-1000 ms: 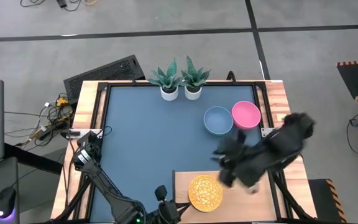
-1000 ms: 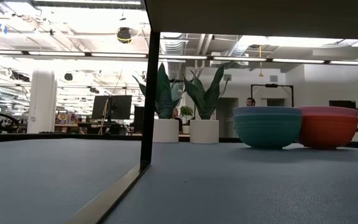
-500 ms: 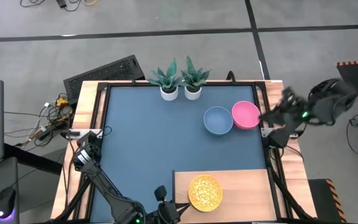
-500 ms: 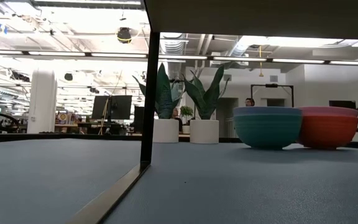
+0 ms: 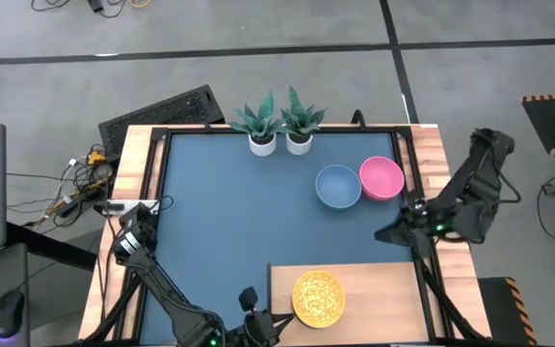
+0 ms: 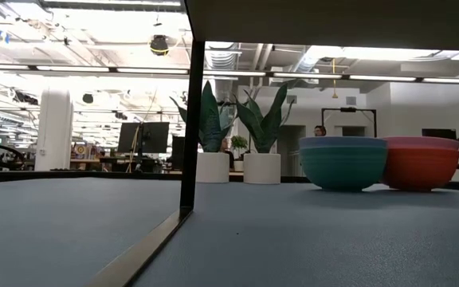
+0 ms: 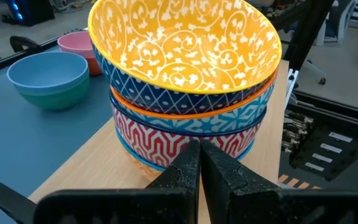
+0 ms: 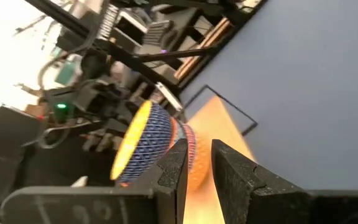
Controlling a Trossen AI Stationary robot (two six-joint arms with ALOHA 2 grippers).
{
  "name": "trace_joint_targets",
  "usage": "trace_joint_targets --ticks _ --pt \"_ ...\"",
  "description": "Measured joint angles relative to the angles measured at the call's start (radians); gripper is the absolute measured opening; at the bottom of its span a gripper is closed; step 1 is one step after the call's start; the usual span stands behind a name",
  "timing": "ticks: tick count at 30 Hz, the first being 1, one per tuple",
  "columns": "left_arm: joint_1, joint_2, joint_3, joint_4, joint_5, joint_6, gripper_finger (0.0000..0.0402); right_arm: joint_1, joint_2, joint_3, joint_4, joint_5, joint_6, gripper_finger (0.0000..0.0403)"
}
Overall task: Place and stack bowls onto a shelf
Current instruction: Adjust the stacked bowls on the shelf
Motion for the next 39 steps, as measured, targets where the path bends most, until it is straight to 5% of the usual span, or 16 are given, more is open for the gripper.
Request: trace_joint_targets --ticks 8,39 --pt "-0.018 0.001 0.005 0.137 -0.087 0.097 0.0 0.04 0.107 -0.001 0.049 0.02 0.006 0.0096" --pt "0.02 0.001 0.005 0.103 0.001 0.093 0.0 0.067 0.342 -0.001 0.348 -0.031 -0.052 0.0096"
